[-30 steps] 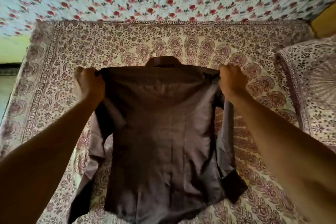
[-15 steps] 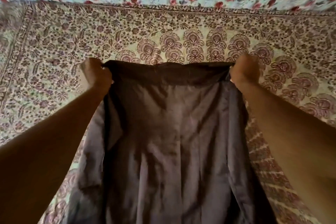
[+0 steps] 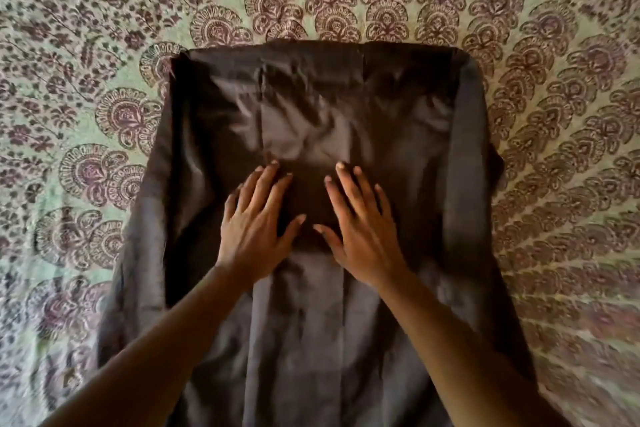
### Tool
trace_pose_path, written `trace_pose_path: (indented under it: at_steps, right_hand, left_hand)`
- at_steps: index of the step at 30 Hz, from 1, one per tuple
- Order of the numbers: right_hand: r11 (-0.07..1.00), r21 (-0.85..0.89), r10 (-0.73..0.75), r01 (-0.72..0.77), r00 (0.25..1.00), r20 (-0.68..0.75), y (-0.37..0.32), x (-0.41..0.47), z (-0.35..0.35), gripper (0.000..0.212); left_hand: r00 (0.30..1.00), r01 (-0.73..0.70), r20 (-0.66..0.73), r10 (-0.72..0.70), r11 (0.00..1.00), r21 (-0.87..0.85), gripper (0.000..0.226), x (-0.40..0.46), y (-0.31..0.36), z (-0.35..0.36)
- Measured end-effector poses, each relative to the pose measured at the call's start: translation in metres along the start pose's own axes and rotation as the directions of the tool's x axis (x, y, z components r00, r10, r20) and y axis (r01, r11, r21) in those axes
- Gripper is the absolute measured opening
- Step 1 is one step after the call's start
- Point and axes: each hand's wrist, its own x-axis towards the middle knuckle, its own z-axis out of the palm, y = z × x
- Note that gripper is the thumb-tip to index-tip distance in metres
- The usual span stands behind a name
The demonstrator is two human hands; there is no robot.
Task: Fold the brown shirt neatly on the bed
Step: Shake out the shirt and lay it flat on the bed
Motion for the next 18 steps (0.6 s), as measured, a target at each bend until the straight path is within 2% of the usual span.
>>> trace_pose_path:
  at_steps: [1,3,5,7,8,9,11,12,13,15,18]
  right_hand:
    - [0.998,-0.056,0.013,-0.012,1.000,0.017,0.008,-0.012,0.007,0.073]
    - [0.976,-0.111,0.180,-0.187,0.981,-0.067,0.034,-0.023,0.011,0.071]
    - [0.910,-0.084,0.391,-0.406,0.908,-0.148,0.058,-0.026,0.004,0.071]
    - [0.829,-0.023,0.546,-0.559,0.818,-0.182,0.058,-0.026,-0.001,0.073]
    - [0.821,0.002,0.560,-0.571,0.804,-0.198,0.045,-0.026,-0.001,0.074]
    - [0.852,0.014,0.514,-0.523,0.833,-0.206,0.026,-0.032,0.001,0.074]
    - [0.965,-0.021,0.258,-0.263,0.956,-0.140,-0.018,-0.061,0.017,0.071]
    - [0.989,-0.044,0.139,-0.142,0.987,-0.079,-0.034,-0.084,0.025,0.070]
    - [0.994,-0.062,0.087,-0.090,0.995,-0.044,-0.037,-0.106,0.030,0.068]
    - [0.985,-0.019,0.171,-0.173,0.981,-0.093,-0.012,-0.146,0.036,0.067]
    - [0.872,0.258,0.450,-0.416,0.889,-0.087,0.041,-0.184,0.030,0.073]
  left_hand:
    - [1.000,-0.013,0.019,0.013,0.999,0.038,0.074,-0.007,-0.008,0.010]
    - [1.000,0.004,0.001,-0.004,0.998,0.057,0.077,-0.010,-0.022,0.016]
    - [0.997,0.076,-0.009,-0.076,0.997,0.025,0.075,-0.012,-0.021,0.018]
    - [0.988,0.149,-0.034,-0.149,0.989,-0.021,0.074,-0.029,-0.008,0.022]
    - [0.987,0.153,-0.039,-0.154,0.988,-0.019,0.074,-0.043,-0.001,0.027]
    - [0.991,0.131,-0.036,-0.131,0.991,0.006,0.076,-0.062,0.006,0.033]
    - [0.995,0.098,-0.035,-0.095,0.992,0.085,0.079,-0.100,0.010,0.047]
    - [0.992,0.120,-0.053,-0.115,0.988,0.102,0.079,-0.117,0.007,0.053]
    - [0.984,0.167,-0.080,-0.159,0.981,0.095,0.080,-0.129,0.000,0.055]
    - [0.957,0.273,-0.103,-0.270,0.962,0.014,0.080,-0.154,-0.020,0.057]
    - [0.932,0.342,-0.097,-0.350,0.935,-0.091,0.079,-0.180,-0.037,0.058]
